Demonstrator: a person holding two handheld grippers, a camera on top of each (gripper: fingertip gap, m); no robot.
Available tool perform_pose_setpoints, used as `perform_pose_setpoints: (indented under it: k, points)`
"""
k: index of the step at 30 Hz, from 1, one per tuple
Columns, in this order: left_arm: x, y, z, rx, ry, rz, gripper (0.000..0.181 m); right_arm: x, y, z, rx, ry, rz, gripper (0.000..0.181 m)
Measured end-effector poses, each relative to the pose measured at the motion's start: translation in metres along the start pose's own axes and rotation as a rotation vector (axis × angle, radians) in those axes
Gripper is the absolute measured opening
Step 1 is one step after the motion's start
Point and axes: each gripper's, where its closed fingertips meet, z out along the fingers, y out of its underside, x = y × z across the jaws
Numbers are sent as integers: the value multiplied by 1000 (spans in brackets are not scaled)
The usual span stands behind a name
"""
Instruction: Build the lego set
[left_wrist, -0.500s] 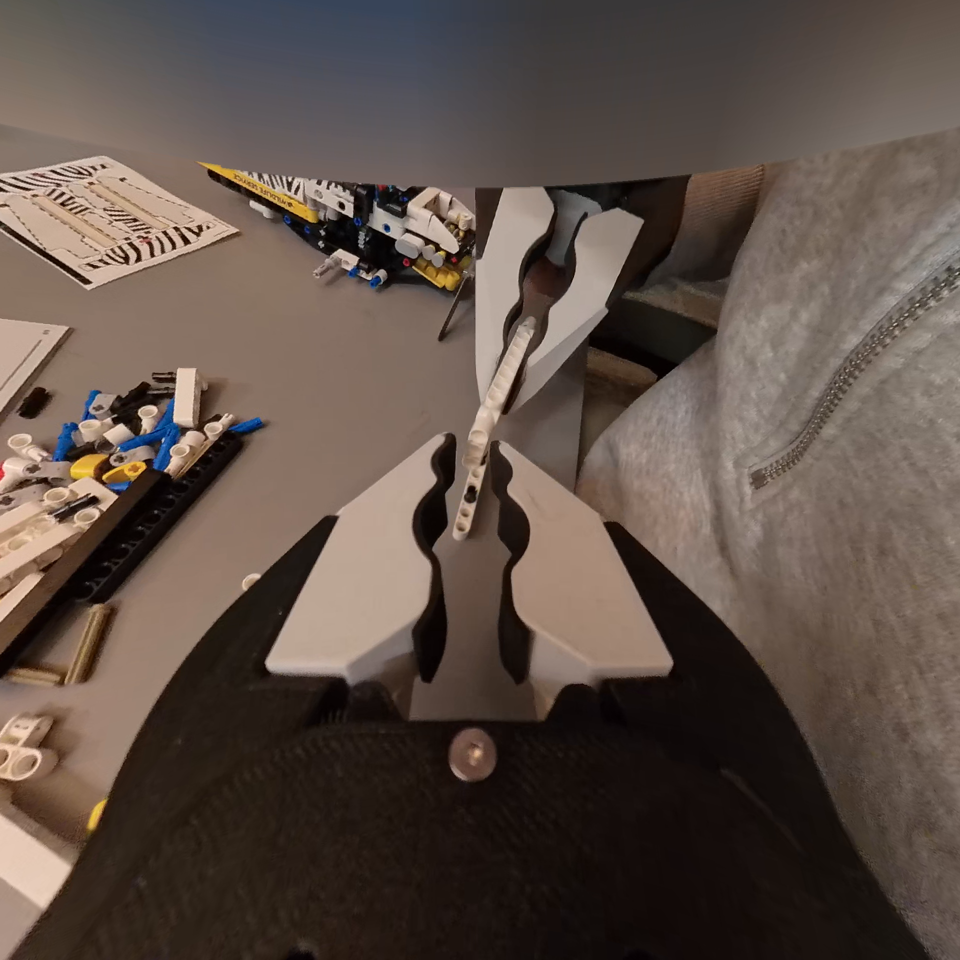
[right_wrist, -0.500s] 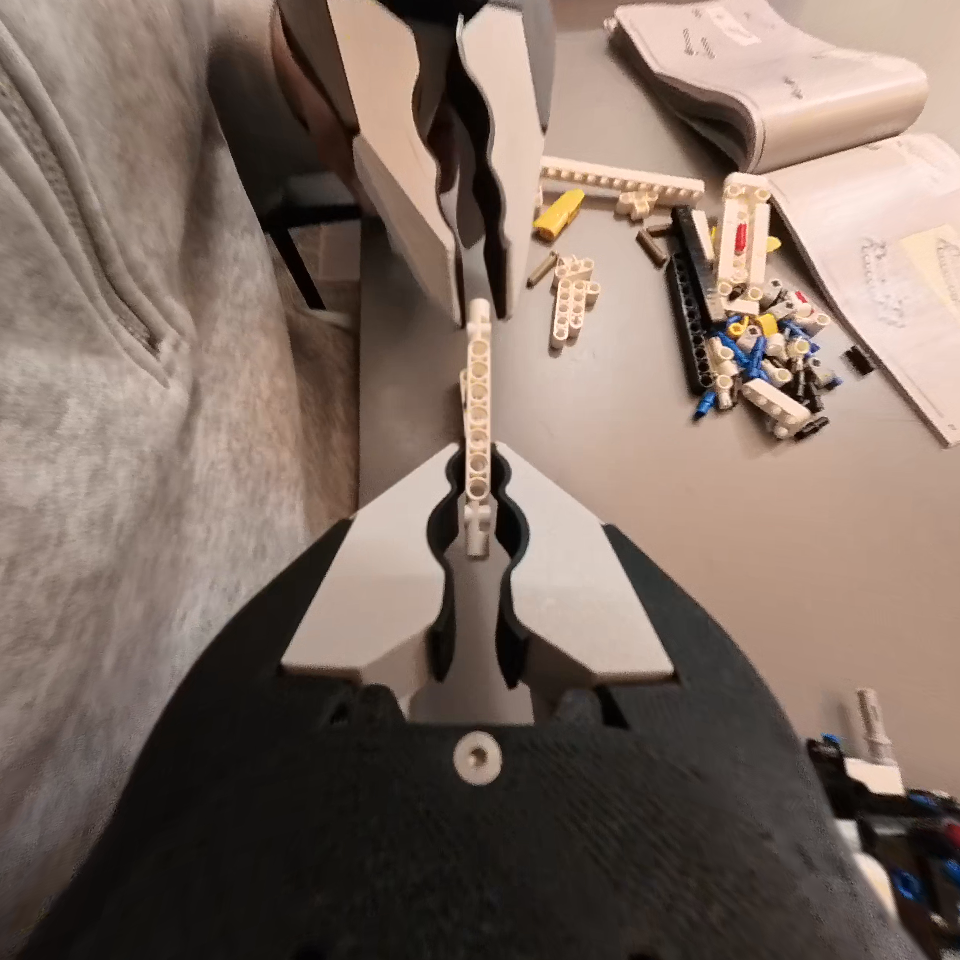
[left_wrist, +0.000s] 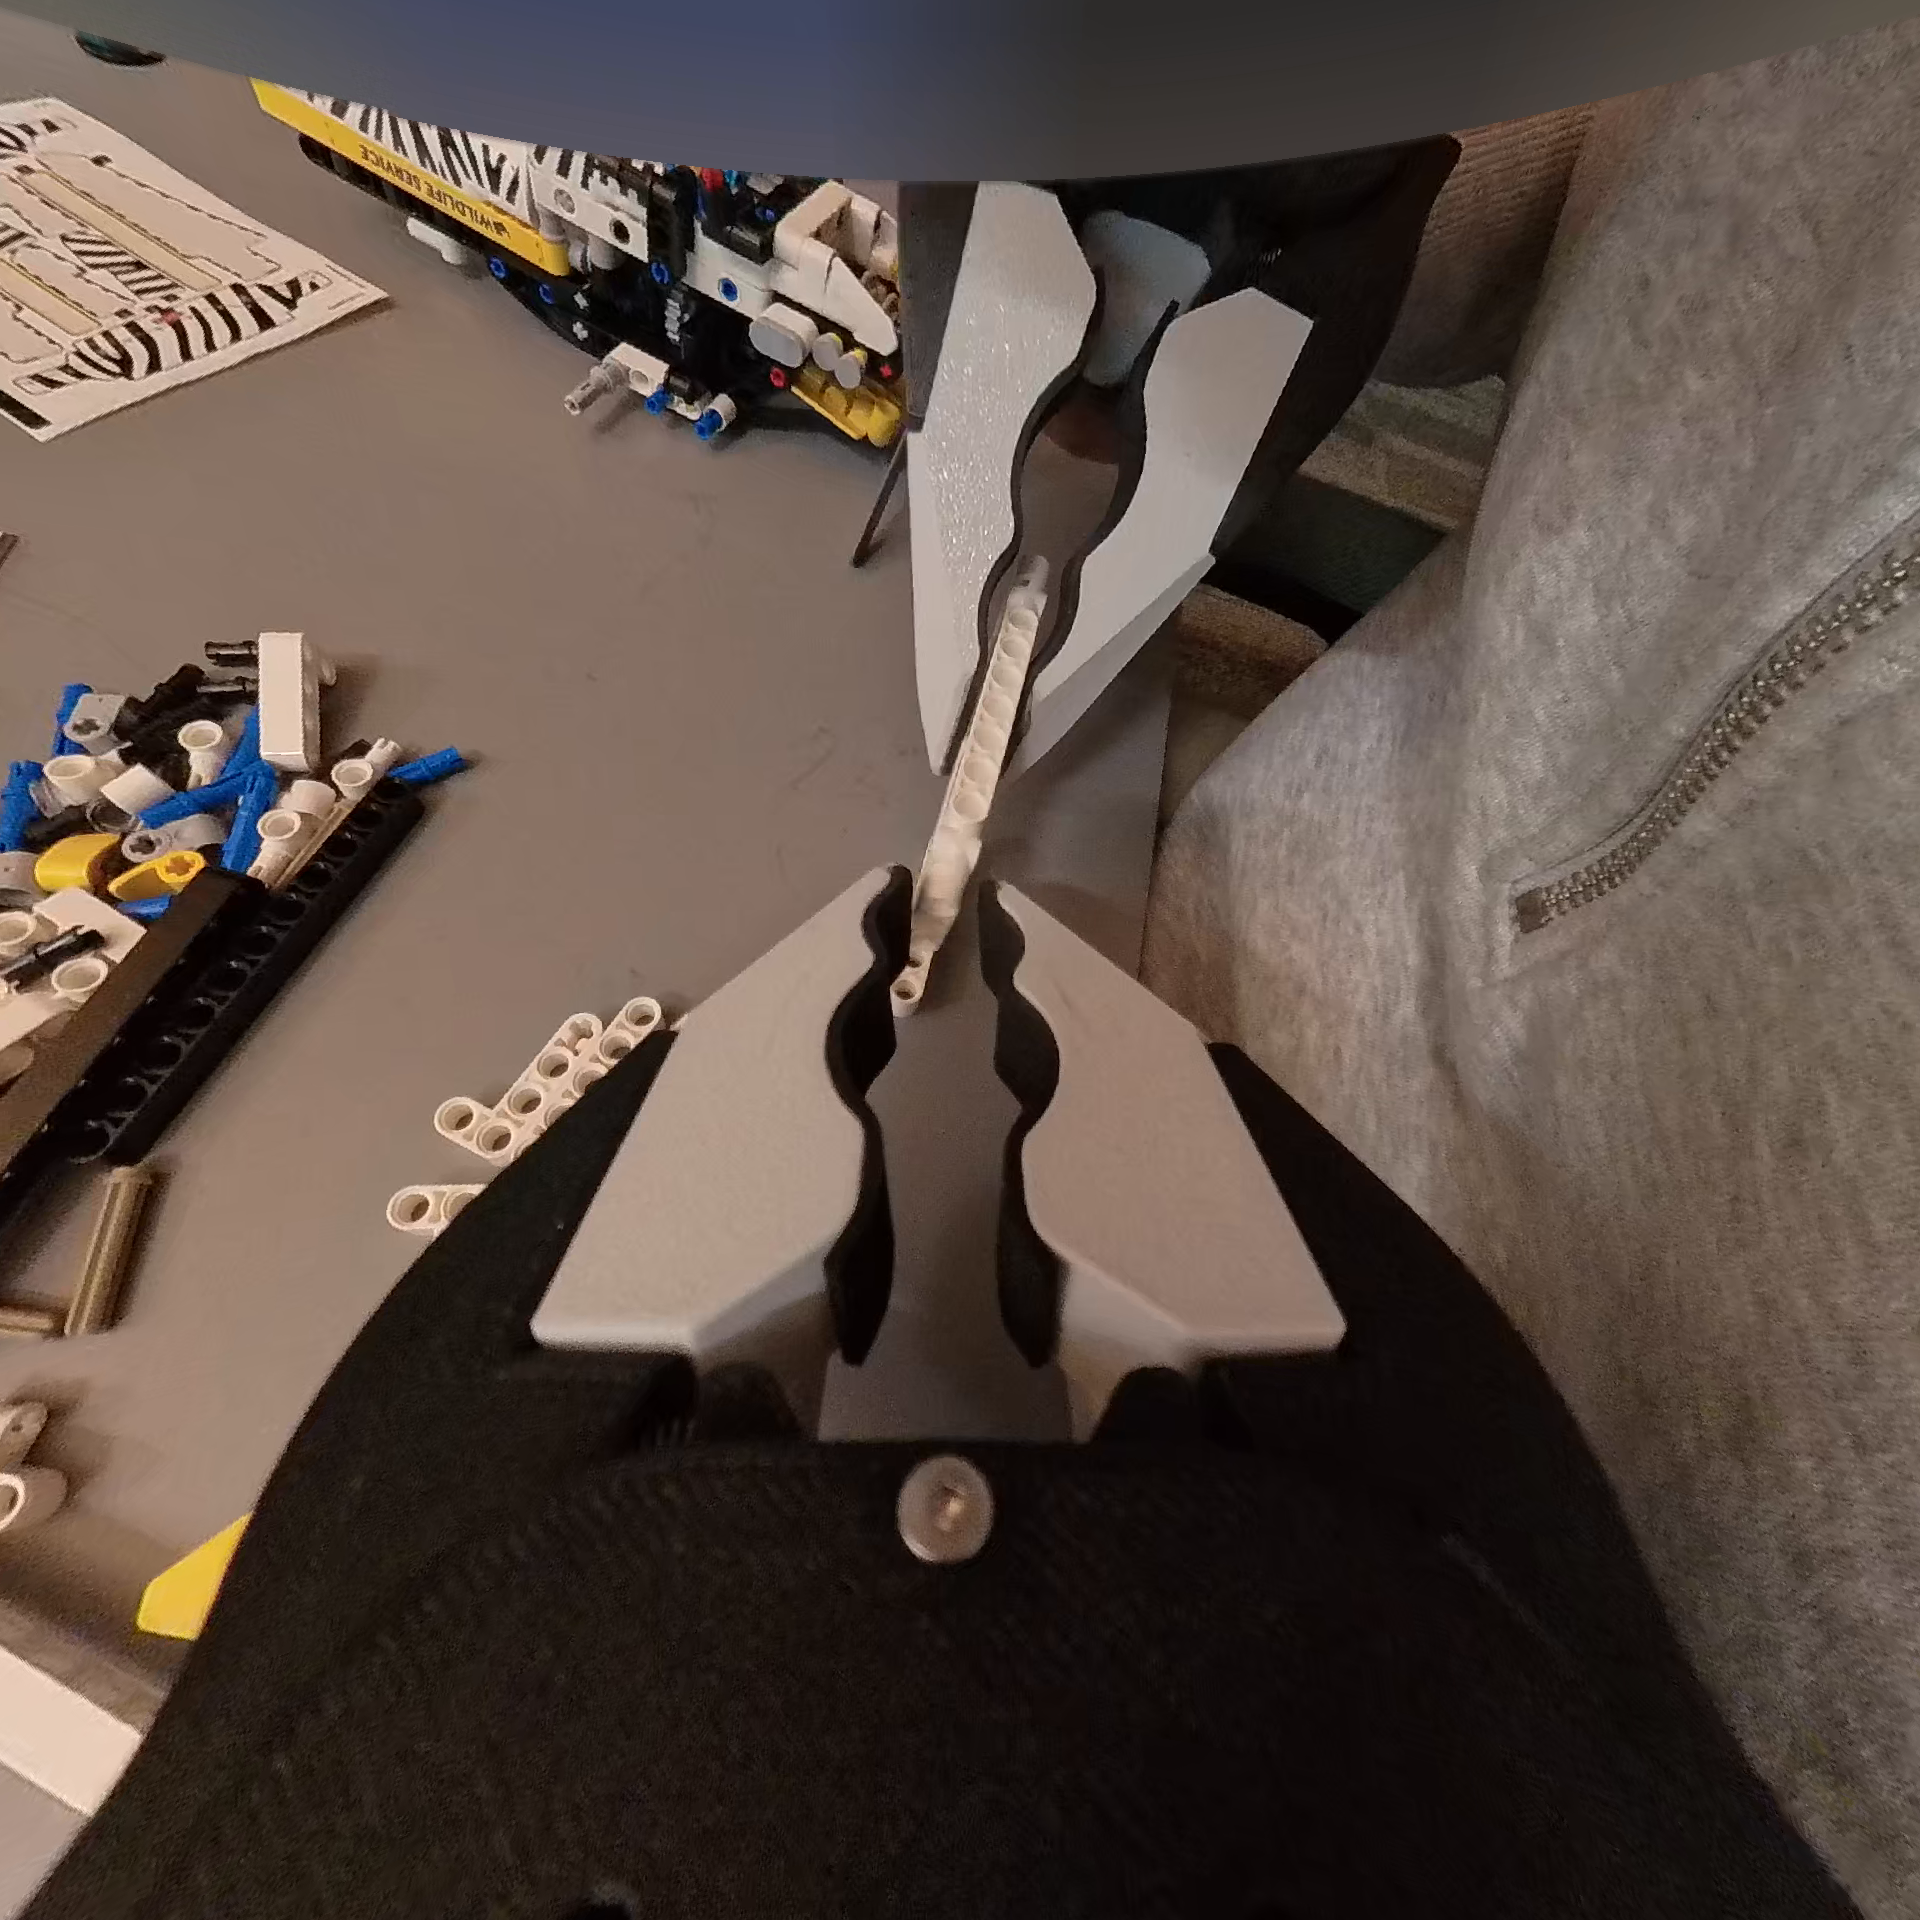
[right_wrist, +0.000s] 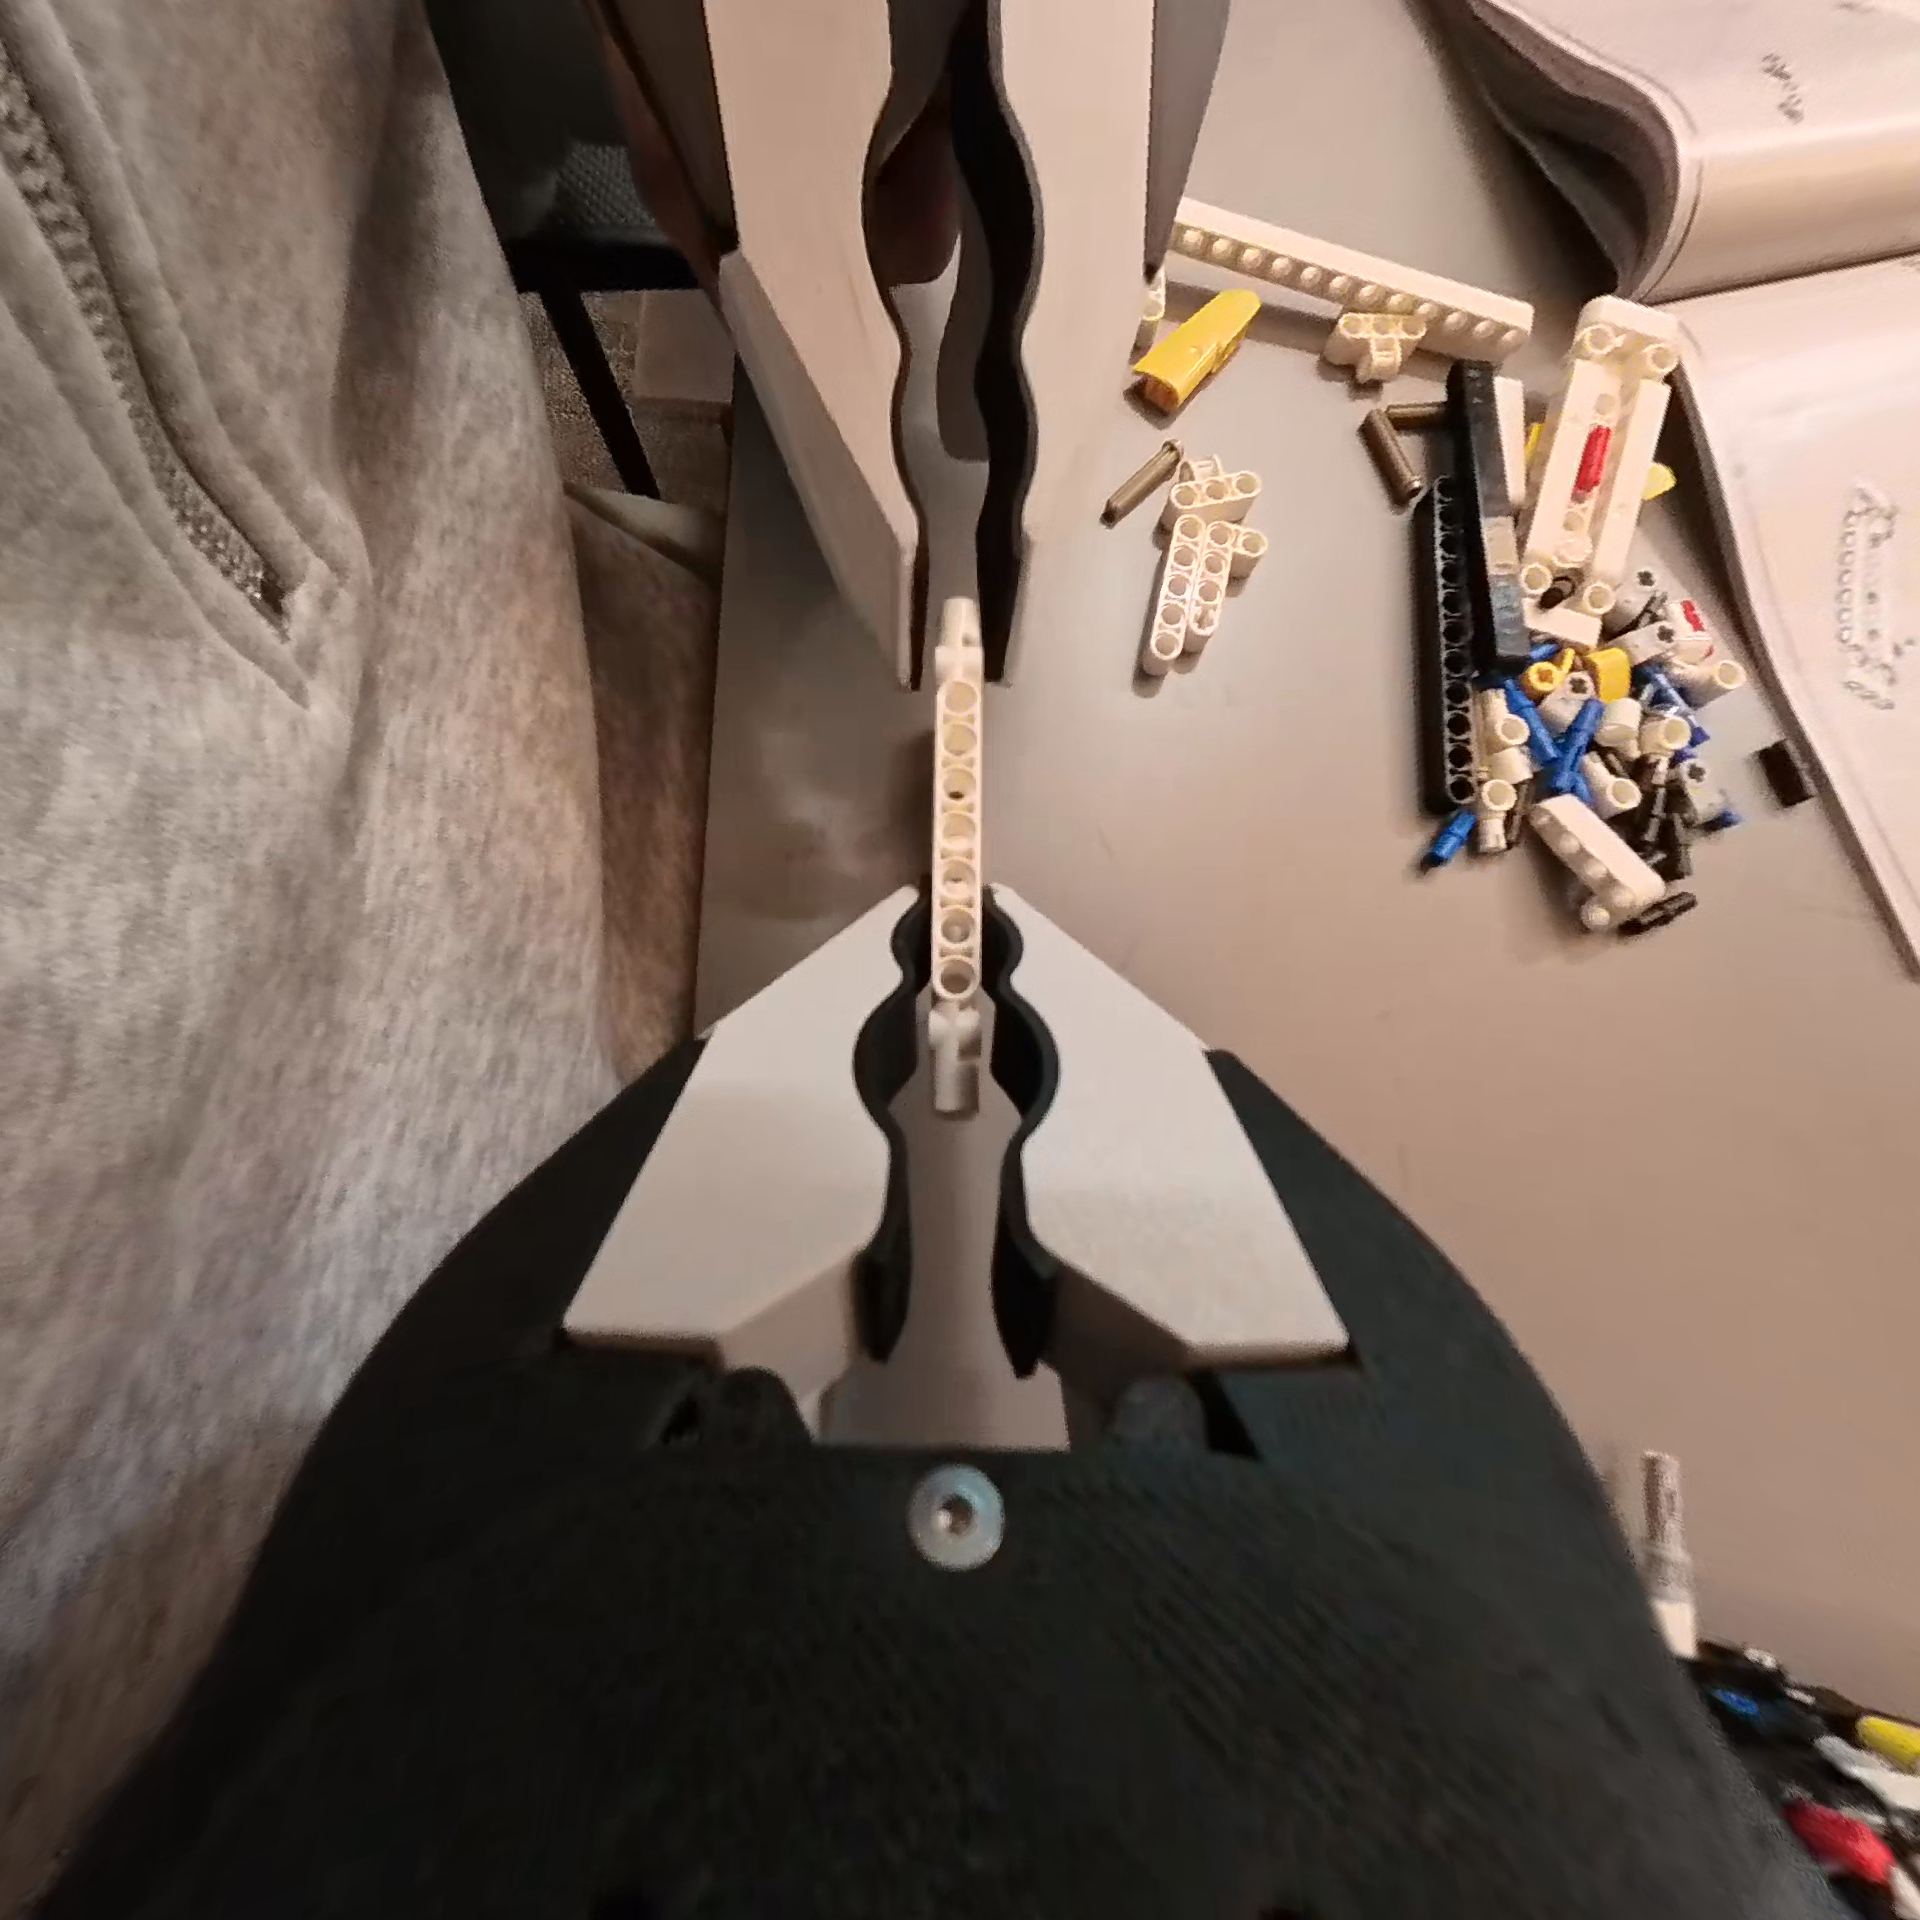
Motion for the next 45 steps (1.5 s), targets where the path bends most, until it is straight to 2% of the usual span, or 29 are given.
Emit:
perform_pose_setpoints:
  k: [23, 28, 45]
  points:
    - [3, 2, 1, -23, -12, 7, 5, -1, 6, 0, 7, 33, -5, 12]
    - [2, 4, 1, -36, -12, 2, 6, -2, 9, -4, 19, 47, 0, 7]
    - [6, 7, 2, -65, -9, -8, 6, -7, 14, -6, 29, 42, 22, 7]
